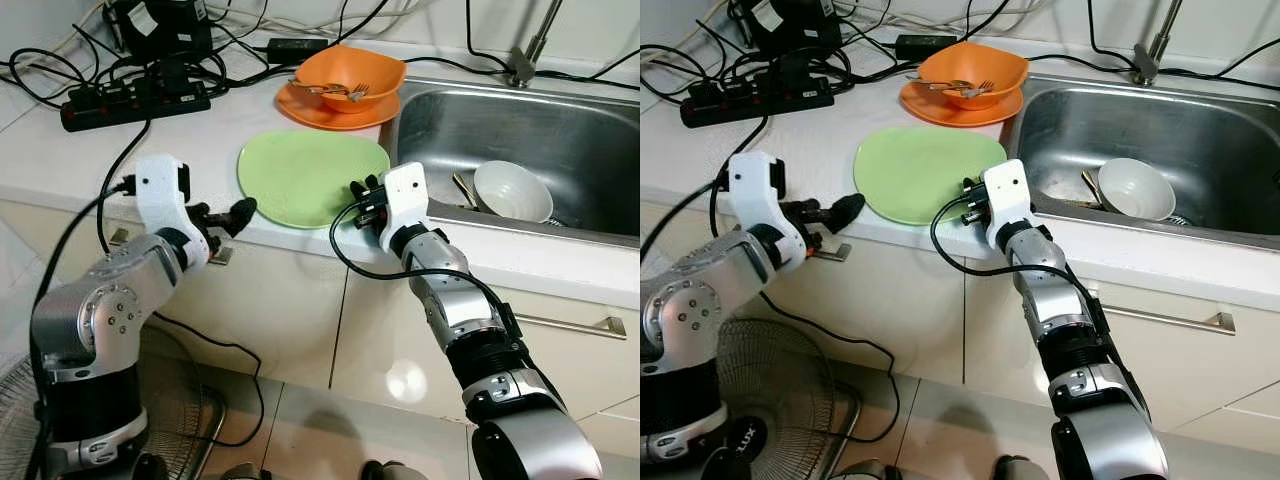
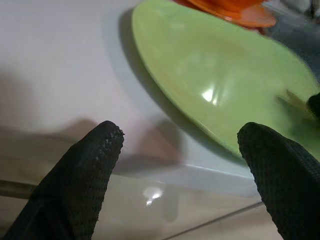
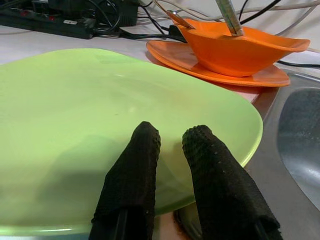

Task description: Kitchen organization

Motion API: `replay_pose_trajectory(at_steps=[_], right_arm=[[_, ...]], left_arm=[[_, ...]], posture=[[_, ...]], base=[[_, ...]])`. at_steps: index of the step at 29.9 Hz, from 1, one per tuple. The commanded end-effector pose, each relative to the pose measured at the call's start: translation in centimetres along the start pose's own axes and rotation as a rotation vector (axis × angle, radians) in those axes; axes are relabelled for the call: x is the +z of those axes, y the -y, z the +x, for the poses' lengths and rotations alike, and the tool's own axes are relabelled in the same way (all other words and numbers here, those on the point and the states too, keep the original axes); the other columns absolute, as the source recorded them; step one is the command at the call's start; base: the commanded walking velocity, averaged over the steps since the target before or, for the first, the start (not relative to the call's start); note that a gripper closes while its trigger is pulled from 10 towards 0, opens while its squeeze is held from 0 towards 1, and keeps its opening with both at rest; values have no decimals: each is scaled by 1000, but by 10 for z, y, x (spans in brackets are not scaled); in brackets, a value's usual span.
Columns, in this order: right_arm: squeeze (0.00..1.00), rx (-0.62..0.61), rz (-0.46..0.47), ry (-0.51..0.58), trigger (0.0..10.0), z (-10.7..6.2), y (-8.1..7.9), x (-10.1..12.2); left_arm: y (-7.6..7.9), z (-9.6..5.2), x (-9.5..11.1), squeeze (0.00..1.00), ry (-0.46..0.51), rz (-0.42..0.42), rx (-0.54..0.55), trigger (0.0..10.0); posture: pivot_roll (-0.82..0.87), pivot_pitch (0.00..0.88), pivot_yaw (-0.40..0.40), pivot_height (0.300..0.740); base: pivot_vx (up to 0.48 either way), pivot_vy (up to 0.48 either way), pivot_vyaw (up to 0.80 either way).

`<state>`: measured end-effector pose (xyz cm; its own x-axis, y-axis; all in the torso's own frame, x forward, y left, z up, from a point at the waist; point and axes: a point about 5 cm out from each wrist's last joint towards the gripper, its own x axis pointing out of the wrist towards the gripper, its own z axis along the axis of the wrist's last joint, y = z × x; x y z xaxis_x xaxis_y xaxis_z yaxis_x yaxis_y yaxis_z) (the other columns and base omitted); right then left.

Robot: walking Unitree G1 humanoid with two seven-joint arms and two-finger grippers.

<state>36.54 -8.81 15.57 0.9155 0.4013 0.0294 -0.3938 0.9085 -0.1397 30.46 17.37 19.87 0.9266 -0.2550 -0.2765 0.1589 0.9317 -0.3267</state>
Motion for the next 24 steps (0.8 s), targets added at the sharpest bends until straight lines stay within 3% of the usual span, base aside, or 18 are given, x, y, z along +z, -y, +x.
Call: replay_pose_trajectory(at_steps=[1, 2, 3, 4, 5, 10, 15, 16, 24], right_arm=[[0, 19, -17, -8, 10000, 2, -2, 2], [0, 20, -17, -8, 10000, 2, -2, 2], [0, 20, -17, -8, 10000, 2, -2, 2], [0, 22, -19, -8, 10000, 2, -2, 2], [0, 22, -20, -8, 10000, 2, -2, 2], [0, 21, -21, -11, 10000, 1, -1, 2], [0, 23, -18, -10, 10000, 1, 0, 2], [0, 21, -18, -11, 10000, 1, 0, 2], [0, 22, -14, -12, 10000, 1, 1, 1]], left_arm=[[2, 0, 4, 0, 9, -85, -27, 10000], [5, 1, 5, 0, 19, -141, -58, 10000], [5, 1, 5, 0, 19, -141, -58, 10000], [8, 2, 6, 851, 30, -173, -79, 10000], [10, 3, 8, 1000, 40, -190, -94, 10000], [18, 3, 14, 1000, 54, -190, -124, 10000], [4, 7, 12, 980, 2, -222, -6, 10000], [1, 7, 12, 0, -1, -219, 10, 10000], [-7, 9, 11, 0, -35, -220, 41, 10000]], posture=[[67, 67, -4, 732], [67, 68, -3, 732], [67, 68, -3, 732], [64, 70, -3, 732], [64, 70, -3, 732], [60, 71, -1, 732], [57, 75, 2, 732], [57, 75, 2, 732], [60, 79, 4, 732]], base=[[0, 0, 0], [0, 0, 0], [0, 0, 0], [0, 0, 0], [0, 0, 0], [0, 0, 0], [0, 0, 0], [0, 0, 0], [0, 0, 0]])
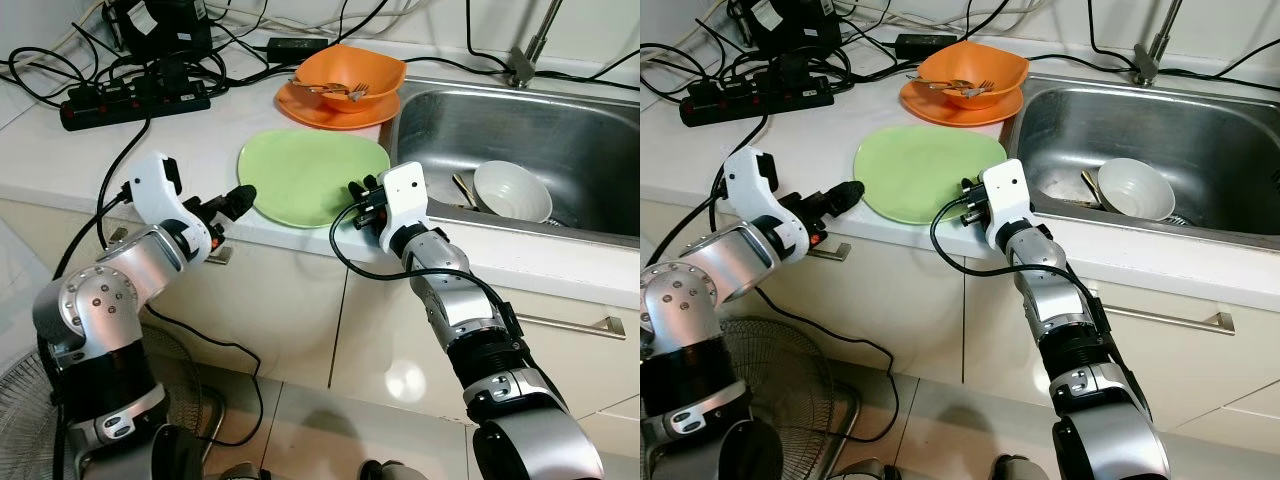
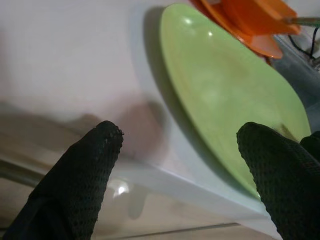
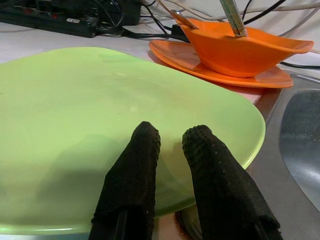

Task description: Kitchen organization

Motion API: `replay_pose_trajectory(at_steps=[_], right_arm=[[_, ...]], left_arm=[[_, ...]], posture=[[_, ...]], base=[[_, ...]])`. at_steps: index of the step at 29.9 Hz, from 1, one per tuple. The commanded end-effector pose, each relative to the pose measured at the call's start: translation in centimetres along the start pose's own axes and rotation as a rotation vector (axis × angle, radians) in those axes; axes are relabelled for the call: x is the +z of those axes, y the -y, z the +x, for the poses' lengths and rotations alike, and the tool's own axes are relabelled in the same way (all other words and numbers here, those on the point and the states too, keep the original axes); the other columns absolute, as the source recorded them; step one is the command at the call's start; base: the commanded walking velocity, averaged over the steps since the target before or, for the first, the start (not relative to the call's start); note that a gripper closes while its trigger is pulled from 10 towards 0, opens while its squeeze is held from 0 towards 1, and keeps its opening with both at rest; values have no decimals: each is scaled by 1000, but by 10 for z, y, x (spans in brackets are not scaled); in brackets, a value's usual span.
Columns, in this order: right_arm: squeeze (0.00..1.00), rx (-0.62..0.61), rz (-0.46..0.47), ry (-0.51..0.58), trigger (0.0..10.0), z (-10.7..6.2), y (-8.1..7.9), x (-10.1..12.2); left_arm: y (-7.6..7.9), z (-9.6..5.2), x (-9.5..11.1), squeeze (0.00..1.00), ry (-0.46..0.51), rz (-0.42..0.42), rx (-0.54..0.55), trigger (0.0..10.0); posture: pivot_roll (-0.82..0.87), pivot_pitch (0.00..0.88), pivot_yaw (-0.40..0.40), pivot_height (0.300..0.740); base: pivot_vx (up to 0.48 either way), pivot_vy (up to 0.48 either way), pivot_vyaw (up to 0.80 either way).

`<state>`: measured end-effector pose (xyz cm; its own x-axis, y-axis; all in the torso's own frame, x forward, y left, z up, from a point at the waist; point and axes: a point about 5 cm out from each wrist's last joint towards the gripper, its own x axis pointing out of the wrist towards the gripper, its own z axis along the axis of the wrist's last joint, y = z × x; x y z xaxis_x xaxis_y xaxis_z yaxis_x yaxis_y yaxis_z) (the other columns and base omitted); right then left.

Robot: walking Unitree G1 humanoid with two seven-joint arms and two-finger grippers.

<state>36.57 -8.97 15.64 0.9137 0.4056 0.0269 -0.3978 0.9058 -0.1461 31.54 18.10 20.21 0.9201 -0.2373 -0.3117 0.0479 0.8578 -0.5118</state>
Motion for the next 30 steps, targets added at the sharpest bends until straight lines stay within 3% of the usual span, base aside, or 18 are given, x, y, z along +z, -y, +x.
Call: replay_pose_trajectory(at_steps=[1, 16, 30], right_arm=[[0, 17, -7, -10, 10000, 1, -1, 1], [0, -2, -2, -6, 10000, -1, 2, 1], [0, -14, 1, 1, 10000, -4, 3, 2]], left_arm=[[2, 2, 2, 0, -14, 2, 8, 10000], [-1, 18, 0, 0, -82, -37, 2, 10000], [17, 41, -5, 0, -150, -69, -53, 10000]], posture=[[58, 78, 6, 732], [43, 85, 16, 732], [17, 94, 41, 732]], base=[[0, 0, 0], [0, 0, 0], [0, 0, 0]])
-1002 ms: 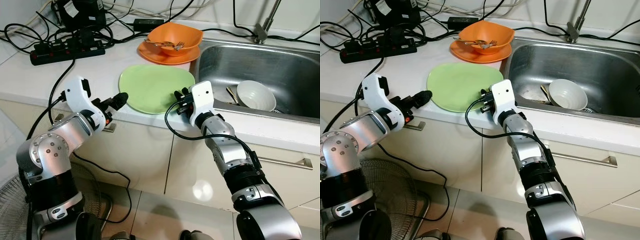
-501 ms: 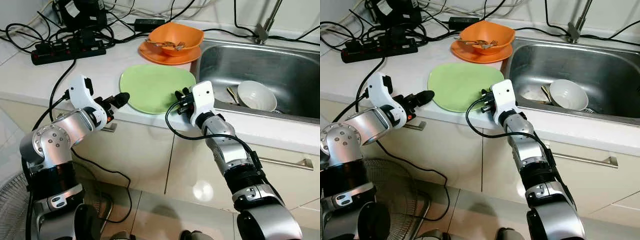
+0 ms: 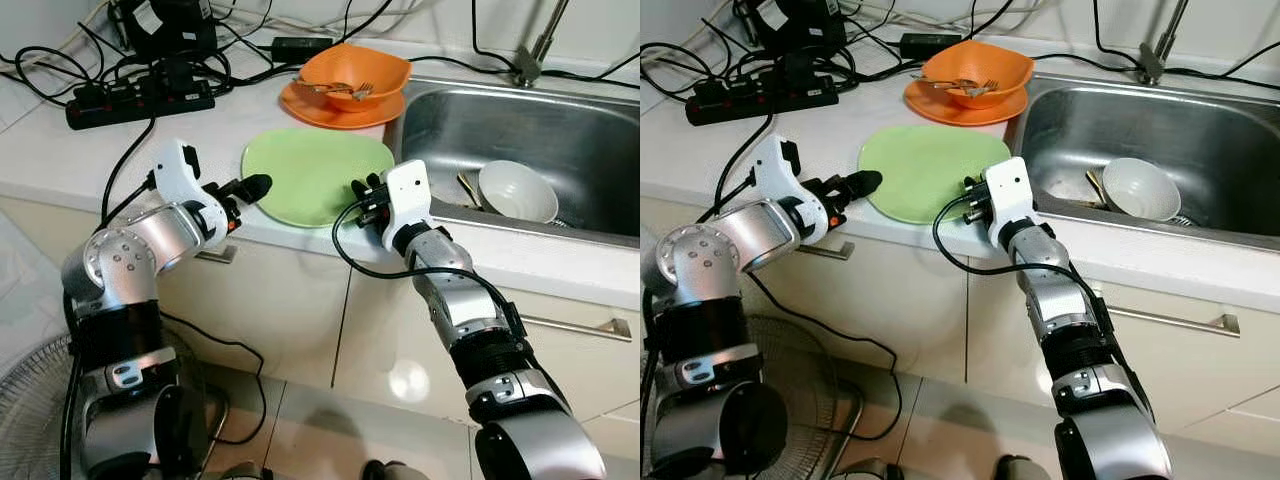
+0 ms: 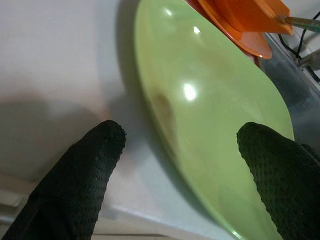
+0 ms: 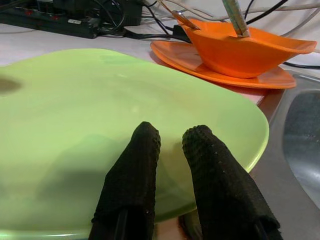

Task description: Kitchen organization

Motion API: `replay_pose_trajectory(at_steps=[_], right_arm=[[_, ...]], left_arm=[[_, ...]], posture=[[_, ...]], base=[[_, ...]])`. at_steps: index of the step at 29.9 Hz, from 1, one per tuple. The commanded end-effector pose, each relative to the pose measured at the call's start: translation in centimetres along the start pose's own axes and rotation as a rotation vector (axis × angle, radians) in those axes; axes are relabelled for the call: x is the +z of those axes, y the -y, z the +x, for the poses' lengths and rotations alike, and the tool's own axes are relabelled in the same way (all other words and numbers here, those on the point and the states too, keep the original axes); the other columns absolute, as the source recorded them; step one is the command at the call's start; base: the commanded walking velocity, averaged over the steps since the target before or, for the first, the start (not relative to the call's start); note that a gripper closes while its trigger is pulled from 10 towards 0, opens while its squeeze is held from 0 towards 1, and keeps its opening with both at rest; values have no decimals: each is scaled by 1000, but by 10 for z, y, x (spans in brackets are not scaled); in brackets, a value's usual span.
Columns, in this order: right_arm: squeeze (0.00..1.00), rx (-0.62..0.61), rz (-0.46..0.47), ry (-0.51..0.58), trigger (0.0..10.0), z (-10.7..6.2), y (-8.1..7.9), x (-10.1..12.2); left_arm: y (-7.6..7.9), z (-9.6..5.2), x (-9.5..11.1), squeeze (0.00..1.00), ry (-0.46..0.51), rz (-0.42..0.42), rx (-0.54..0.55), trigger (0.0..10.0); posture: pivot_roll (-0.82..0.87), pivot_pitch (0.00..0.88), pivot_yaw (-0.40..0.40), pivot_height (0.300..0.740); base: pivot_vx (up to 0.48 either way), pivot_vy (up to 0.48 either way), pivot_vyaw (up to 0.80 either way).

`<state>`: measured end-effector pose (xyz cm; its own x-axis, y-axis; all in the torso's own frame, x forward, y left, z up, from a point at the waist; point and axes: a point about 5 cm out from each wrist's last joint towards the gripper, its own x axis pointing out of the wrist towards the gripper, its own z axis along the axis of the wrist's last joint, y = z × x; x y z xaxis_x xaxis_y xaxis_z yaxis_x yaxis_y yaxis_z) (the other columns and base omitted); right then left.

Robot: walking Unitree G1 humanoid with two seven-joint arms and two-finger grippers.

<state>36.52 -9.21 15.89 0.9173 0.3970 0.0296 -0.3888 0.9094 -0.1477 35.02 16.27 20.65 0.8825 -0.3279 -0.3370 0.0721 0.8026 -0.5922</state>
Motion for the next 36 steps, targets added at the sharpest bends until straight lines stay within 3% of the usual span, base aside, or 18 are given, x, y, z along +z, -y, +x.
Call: replay_pose_trajectory(at_steps=[1, 9, 17, 19, 20, 36], right_arm=[[0, -5, 3, -1, 10000, -2, 1, 0], [0, -17, 10, -2, 10000, -4, 2, -1], [0, -18, 24, 1, 10000, -6, 0, -2], [0, -18, 27, 2, 10000, -6, 0, -2], [0, -18, 29, 4, 10000, -6, 0, -2], [0, -15, 41, -2, 10000, -7, -3, -4]], left_arm=[[1, 11, -13, 0, -74, 4, 9, 10000], [19, 32, -24, 0, -109, -23, -48, 10000], [31, 44, -36, 0, -126, -46, -79, 10000], [33, 46, -38, 0, -128, -47, -83, 9490], [37, 48, -41, 0, -127, -48, -93, 0], [43, 48, -43, 0, -117, -57, -128, 0]], posture=[[17, 94, 41, 732], [-2, 95, 53, 732], [-9, 96, 57, 732], [-11, 96, 57, 732], [-14, 95, 59, 732], [-12, 90, 59, 732]], base=[[0, 0, 0], [0, 0, 0], [0, 0, 0], [0, 0, 0], [0, 0, 0], [0, 0, 0]])
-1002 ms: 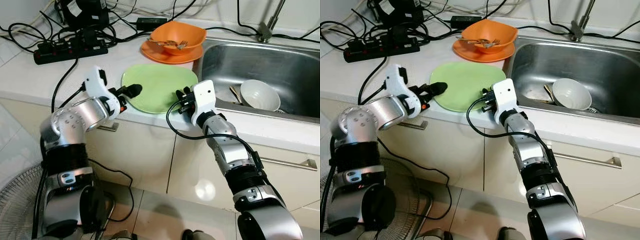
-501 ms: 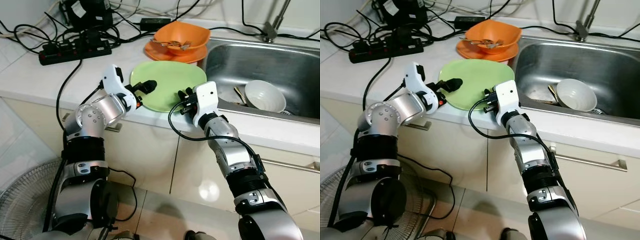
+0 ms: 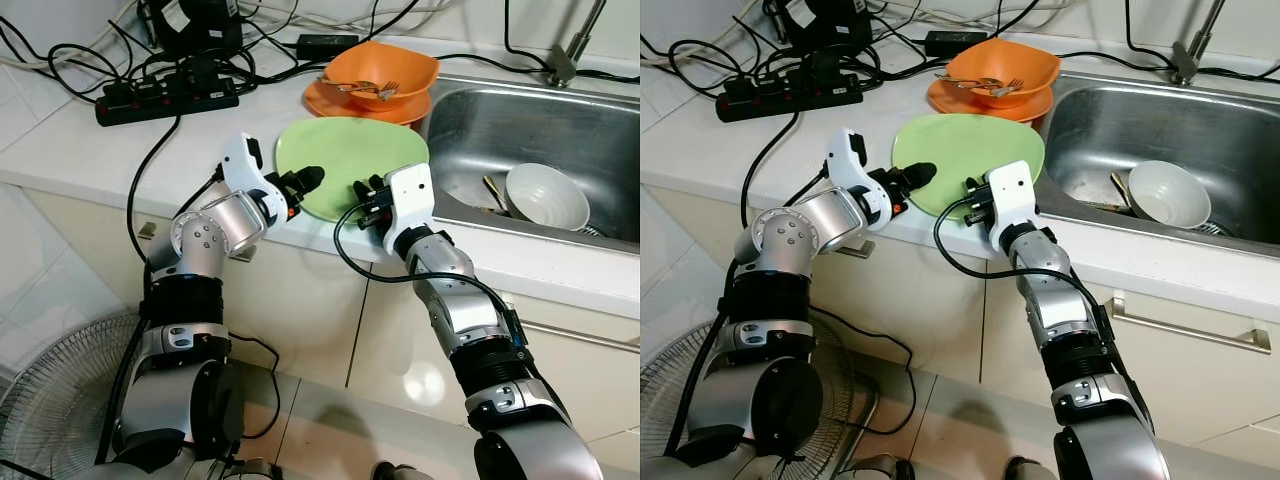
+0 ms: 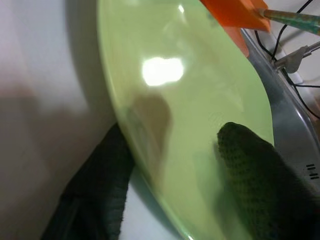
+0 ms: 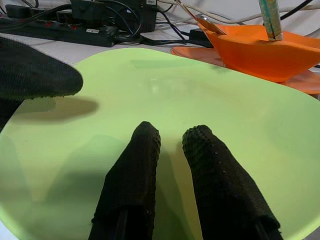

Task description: Kitchen organization

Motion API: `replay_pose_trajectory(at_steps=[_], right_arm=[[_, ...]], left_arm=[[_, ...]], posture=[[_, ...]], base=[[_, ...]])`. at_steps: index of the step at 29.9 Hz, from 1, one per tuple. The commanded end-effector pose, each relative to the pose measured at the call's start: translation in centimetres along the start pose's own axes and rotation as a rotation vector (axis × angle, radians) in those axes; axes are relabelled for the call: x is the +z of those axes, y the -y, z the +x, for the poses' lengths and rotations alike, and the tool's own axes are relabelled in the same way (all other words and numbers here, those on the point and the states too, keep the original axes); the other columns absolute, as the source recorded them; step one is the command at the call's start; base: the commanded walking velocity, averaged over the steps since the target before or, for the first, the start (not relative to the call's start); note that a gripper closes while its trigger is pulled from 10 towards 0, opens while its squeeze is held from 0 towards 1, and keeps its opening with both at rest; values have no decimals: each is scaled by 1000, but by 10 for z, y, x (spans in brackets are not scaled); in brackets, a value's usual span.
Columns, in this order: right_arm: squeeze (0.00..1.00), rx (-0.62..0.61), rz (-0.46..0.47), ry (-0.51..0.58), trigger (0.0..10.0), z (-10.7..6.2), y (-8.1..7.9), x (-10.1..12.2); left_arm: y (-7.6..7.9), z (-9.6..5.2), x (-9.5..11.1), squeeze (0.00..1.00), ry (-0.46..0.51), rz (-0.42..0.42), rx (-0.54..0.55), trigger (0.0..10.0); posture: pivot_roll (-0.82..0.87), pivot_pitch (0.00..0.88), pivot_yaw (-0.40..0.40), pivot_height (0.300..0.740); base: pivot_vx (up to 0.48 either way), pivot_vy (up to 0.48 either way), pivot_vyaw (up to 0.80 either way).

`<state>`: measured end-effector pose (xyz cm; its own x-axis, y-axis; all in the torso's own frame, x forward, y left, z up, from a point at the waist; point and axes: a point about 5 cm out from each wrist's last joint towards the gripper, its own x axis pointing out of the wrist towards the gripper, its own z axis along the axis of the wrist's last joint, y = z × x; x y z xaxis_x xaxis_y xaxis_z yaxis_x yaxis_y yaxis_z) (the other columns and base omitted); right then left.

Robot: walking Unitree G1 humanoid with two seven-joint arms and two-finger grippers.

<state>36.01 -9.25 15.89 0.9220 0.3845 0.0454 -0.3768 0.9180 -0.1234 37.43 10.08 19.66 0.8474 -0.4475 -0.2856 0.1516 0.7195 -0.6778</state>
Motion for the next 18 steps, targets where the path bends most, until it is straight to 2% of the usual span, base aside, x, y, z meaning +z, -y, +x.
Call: replay_pose_trajectory(at_steps=[1, 18], right_arm=[[0, -1, 17, -16, 10000, -2, -1, -4], [0, -8, 23, -20, 10000, -3, -1, -5]], left_arm=[[-1, 4, -16, 0, -73, 2, 3, 0], [2, 3, -12, 0, -52, 12, 0, 0]], posture=[[-12, 90, 59, 732], [-12, 97, 62, 732]], base=[[0, 0, 0], [0, 0, 0]])
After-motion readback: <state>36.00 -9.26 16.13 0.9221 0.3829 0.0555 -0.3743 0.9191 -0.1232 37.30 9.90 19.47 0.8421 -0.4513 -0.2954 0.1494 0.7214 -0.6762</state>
